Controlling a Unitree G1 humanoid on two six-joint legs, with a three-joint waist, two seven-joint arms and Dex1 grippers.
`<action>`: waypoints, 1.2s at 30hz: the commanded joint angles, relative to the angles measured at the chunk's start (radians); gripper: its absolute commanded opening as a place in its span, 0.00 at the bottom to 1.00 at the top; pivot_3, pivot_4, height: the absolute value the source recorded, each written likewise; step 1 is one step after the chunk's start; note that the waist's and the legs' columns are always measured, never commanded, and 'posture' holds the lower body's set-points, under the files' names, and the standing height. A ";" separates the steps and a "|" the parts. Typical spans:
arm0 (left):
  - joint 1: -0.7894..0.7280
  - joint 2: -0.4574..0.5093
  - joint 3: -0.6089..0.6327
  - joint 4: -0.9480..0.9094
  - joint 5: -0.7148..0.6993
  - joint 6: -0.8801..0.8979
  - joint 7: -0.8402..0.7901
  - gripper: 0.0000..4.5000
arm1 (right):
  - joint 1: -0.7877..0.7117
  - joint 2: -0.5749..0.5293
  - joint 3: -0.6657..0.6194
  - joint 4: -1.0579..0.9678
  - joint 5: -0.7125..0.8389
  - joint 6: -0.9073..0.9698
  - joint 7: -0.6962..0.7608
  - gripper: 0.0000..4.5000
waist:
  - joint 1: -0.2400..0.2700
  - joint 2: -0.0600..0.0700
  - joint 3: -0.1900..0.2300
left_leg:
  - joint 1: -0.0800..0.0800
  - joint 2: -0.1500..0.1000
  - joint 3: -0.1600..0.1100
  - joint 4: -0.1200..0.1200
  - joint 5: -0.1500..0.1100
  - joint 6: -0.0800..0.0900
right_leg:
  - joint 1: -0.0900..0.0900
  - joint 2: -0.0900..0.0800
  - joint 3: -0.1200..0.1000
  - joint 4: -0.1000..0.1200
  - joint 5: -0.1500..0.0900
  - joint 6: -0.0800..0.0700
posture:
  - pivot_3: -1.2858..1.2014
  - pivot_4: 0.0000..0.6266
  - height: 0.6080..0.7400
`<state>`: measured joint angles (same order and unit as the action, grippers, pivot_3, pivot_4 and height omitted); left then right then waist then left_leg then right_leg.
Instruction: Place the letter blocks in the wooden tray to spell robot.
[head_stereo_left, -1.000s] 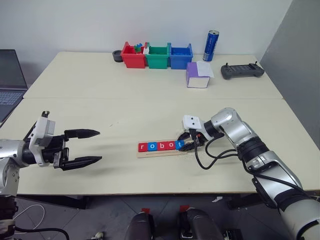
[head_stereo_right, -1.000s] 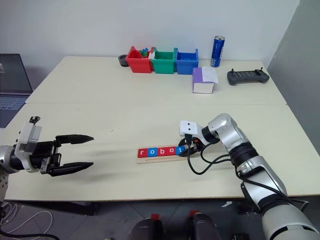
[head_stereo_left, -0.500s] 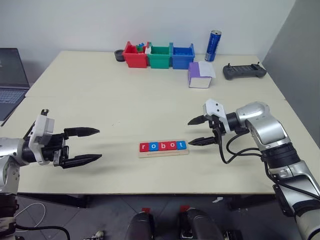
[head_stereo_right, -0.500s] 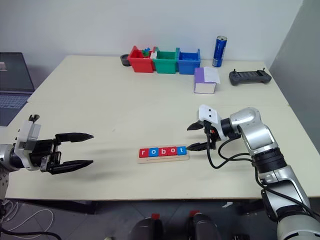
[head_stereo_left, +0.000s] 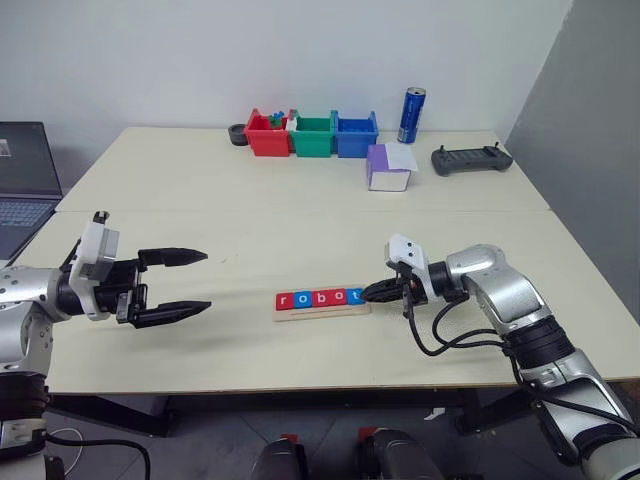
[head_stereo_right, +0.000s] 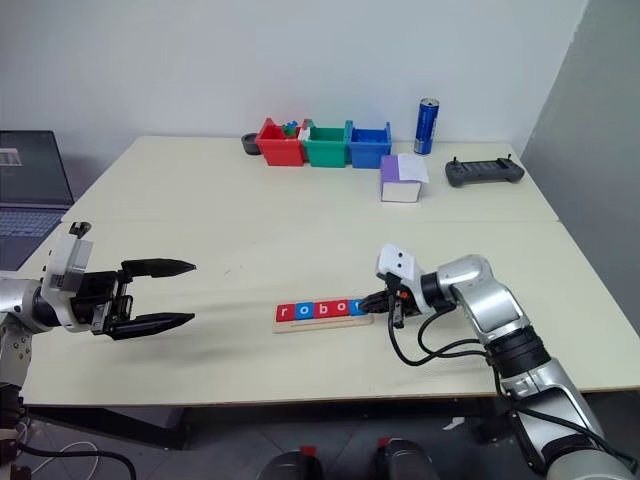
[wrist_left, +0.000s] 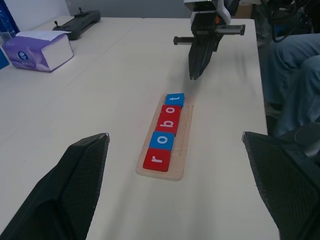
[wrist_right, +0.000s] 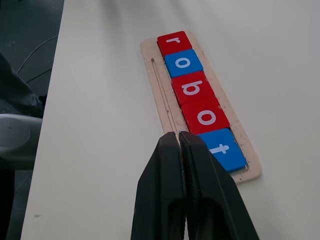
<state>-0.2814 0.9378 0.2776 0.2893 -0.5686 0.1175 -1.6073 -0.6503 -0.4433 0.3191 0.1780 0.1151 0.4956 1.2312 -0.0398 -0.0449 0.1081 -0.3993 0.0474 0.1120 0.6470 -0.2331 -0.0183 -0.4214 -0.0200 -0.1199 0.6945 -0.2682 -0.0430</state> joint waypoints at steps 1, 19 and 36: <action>0.014 0.009 0.024 -0.027 -0.008 -0.009 -0.005 1.00 | -0.044 0.035 0.014 0.053 -0.022 -0.064 -0.039 0.01 | -0.003 0.000 -0.001 | 0.000 0.000 0.000 0.000 0.000 0.000 | 0.000 0.000 0.000 0.001 0.000 0.000 | 0.52 0.00 1.00; 0.075 0.021 0.070 -0.077 -0.020 0.011 0.018 1.00 | -0.106 0.096 0.062 0.289 -0.056 -0.173 -0.009 0.01 | -0.008 -0.003 -0.009 | 0.001 0.000 0.000 0.000 0.000 0.000 | 0.000 0.000 0.000 0.003 0.000 0.000 | 0.52 0.00 1.00; 0.068 0.037 0.085 -0.076 -0.025 0.021 0.023 1.00 | -0.104 -0.025 -0.017 0.099 0.073 -0.086 0.178 0.01 | -0.012 -0.002 -0.023 | 0.001 0.000 -0.001 0.001 0.000 0.000 | 0.000 0.000 0.000 0.003 0.000 0.000 | 0.52 0.00 1.00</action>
<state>-0.2001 0.9518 0.3232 0.2322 -0.5749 0.1337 -1.5839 -0.7517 -0.4505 0.3506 0.3496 0.1455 0.3806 1.3967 -0.0521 -0.0465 0.0847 -0.3983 0.0477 0.1114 0.6476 -0.2331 -0.0183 -0.4213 -0.0203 -0.1197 0.6977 -0.2682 -0.0435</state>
